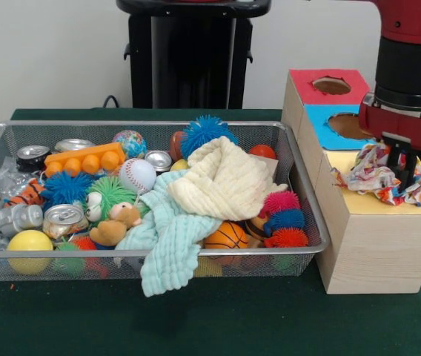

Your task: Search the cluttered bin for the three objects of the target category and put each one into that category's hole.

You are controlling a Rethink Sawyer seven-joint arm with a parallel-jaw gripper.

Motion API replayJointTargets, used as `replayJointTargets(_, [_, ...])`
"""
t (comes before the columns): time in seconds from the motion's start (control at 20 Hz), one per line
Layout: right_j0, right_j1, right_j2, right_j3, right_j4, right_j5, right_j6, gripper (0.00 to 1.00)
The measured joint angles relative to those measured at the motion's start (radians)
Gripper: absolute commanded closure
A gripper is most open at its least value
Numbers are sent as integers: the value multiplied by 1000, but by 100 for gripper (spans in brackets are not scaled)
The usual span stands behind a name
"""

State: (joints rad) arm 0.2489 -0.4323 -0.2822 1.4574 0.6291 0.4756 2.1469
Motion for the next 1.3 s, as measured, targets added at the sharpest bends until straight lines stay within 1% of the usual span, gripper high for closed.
replayJointTargets(0.4, [-35, -14, 43, 16, 0, -2, 0, 100])
replayJointTargets(1.3, [-22, -17, 35, 28, -1, -32, 0, 100])
